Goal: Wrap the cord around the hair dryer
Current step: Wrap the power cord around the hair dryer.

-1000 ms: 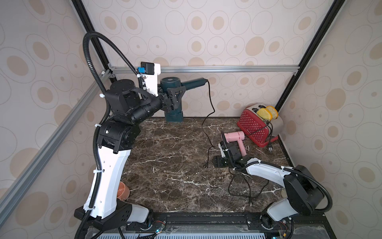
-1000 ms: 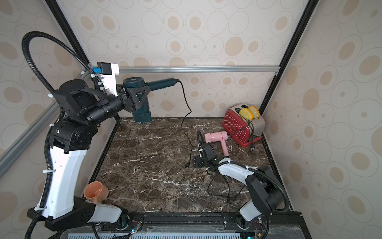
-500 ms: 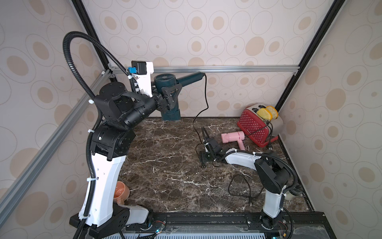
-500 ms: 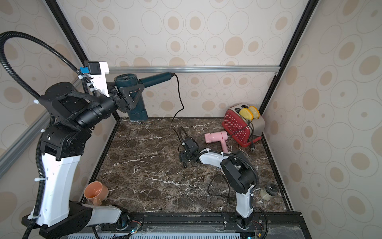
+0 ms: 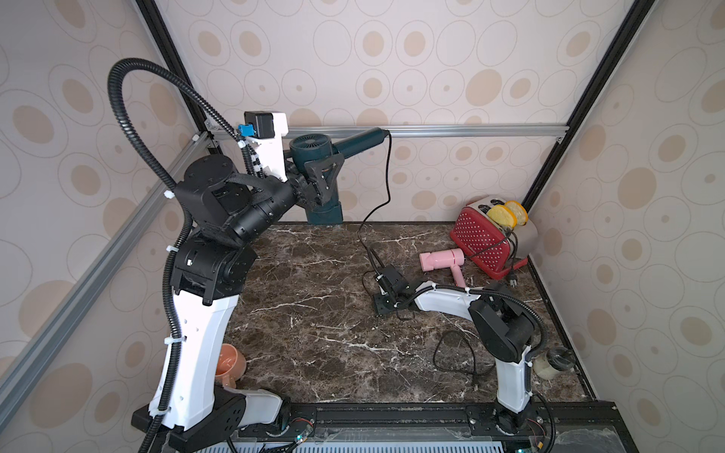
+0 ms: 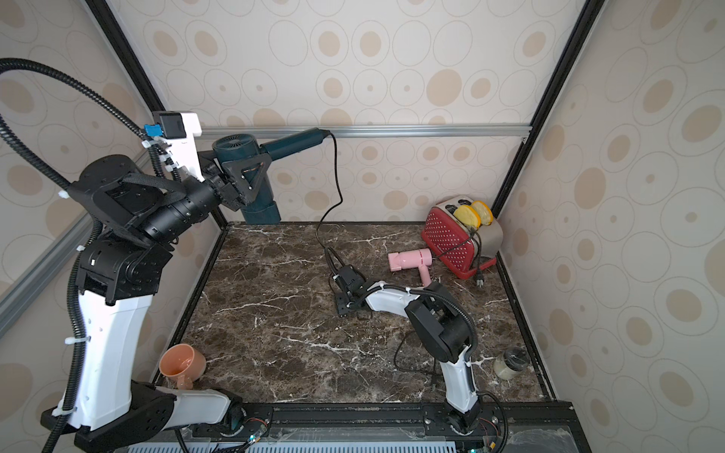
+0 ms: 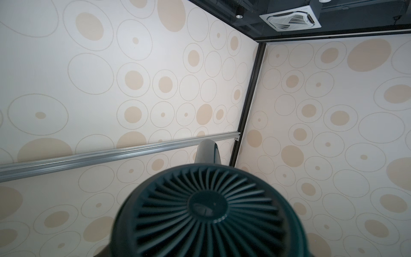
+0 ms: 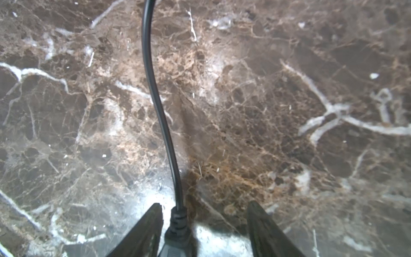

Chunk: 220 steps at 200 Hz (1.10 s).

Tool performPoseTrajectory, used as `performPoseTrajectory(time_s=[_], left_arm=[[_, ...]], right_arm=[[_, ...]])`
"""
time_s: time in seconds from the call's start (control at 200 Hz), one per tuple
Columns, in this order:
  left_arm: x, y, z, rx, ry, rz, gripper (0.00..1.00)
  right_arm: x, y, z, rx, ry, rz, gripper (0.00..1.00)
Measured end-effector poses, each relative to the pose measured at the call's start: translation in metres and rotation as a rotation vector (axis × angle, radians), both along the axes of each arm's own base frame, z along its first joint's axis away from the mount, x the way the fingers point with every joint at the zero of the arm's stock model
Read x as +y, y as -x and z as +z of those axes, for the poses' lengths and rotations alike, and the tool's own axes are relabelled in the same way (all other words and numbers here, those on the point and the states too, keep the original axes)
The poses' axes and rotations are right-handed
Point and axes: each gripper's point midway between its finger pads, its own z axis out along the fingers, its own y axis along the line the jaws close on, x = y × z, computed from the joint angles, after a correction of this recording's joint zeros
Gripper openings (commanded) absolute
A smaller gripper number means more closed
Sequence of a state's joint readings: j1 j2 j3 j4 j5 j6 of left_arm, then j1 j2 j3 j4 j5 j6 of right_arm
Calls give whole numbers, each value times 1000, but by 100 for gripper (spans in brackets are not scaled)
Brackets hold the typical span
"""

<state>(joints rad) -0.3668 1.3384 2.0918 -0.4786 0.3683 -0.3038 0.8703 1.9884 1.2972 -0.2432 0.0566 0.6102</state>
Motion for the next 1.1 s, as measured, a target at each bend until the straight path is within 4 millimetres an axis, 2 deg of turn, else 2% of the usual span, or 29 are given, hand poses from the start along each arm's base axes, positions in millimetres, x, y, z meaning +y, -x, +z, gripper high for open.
performPoseTrajectory(time_s=[0.115,0.225,0.35,0.511,0.661,0.766,0.911,1.102], left_arm=[[0,0,1,0,15,-3,0],[0,0,1,4,24,-6,0],[-1,1,2,7,38,-13,0],[1,4,6,-1,55,-17,0],[2,8,7,-8,60,-15,0],[4,8,-5,6,56,-7,0],[4,0,-24,45,42,14,0],[6,-11,-30,53,32,48,0]], right_arm=[[1,-5,3,-12,1,6,63],[12,-15,13,-41,-8,23,60],[29,-30,22,-78,-17,48,51],[37,-38,12,-78,5,65,50],[36,-28,-6,-48,22,96,54],[36,-17,-5,-70,-18,102,61],[17,3,-1,-103,-78,93,68],[6,12,12,-159,-178,62,72]])
